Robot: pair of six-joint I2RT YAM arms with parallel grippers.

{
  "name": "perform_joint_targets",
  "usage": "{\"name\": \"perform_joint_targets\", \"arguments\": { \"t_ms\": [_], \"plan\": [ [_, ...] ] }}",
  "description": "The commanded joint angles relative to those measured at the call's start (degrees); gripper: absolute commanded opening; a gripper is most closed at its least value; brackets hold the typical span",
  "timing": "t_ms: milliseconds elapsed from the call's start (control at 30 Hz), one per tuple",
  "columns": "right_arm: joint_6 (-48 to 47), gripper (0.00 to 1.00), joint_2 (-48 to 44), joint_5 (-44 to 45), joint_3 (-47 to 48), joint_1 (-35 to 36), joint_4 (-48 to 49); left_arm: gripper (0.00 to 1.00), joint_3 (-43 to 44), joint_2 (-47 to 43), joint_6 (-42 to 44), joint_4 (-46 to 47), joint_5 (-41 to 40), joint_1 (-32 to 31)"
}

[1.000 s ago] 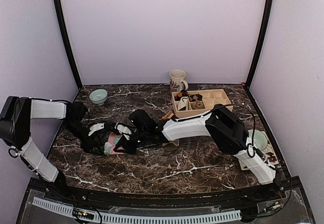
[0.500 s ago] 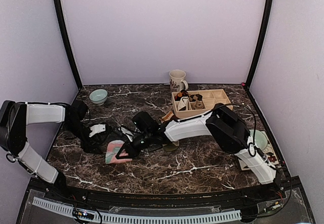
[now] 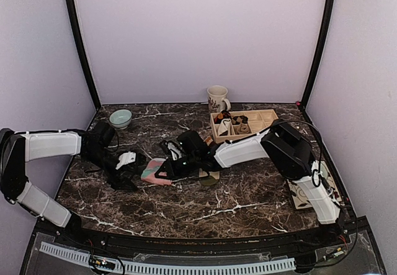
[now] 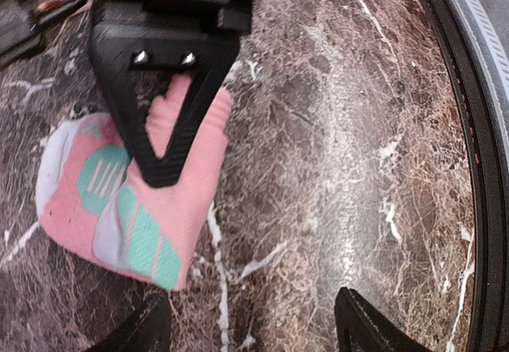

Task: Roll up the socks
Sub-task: Roll the sock at the center of the board.

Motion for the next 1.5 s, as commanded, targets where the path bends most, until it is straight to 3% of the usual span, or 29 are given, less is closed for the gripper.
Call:
{"name": "perform_joint_targets", "arguments": {
  "t_ms": [0, 167, 433, 600, 833, 967, 1133, 1167, 1200, 1467],
  "plan": [
    [3.9, 0.00, 4.7, 10.0, -2.9, -1.1, -12.3, 0.73, 2.6, -0.7, 1.4, 2.4, -1.6, -5.3],
    [4.9, 0.00, 5.7, 8.8, -1.9, -1.2, -14.6, 0.69, 2.3, 2.3, 5.9, 8.5, -8.4, -9.8],
    [5.6, 0.00, 7.4, 5.2, -1.5, -1.5, -13.8, 0.64, 2.2, 8.1, 12.1, 17.7, -15.7, -11.4],
    [6.1, 0.03, 8.0, 3.3, -1.0, -1.5, -11.9, 0.60, 2.7, 11.1, 13.3, 17.7, -16.2, -11.7],
    [8.8, 0.24, 5.3, 1.3, -4.9, -1.9, -2.0, 0.47, 6.7, 17.2, 10.2, 13.1, -16.7, -11.7],
    [10.0, 0.45, 0.6, 1.8, -10.6, -2.4, 7.1, 0.41, 11.4, 20.3, 8.3, 5.5, -14.3, -11.7],
    [9.1, 0.52, -4.9, 3.9, -17.4, -3.2, 13.6, 0.42, 13.6, 22.2, 6.7, 0.4, -11.9, -11.6],
    [9.0, 0.84, -6.0, 4.7, -18.7, -3.5, 14.5, 0.43, 14.1, 22.2, 6.4, -0.7, -11.2, -11.5],
    [9.0, 0.97, -7.3, 4.9, -20.2, -3.8, 15.7, 0.43, 14.6, 22.3, 6.1, -2.0, -10.4, -11.4],
    [9.1, 0.99, -17.2, 8.7, -31.8, -5.7, 25.7, 0.44, 19.4, 26.4, 4.0, -12.4, -4.8, -11.2]
  ]
}}
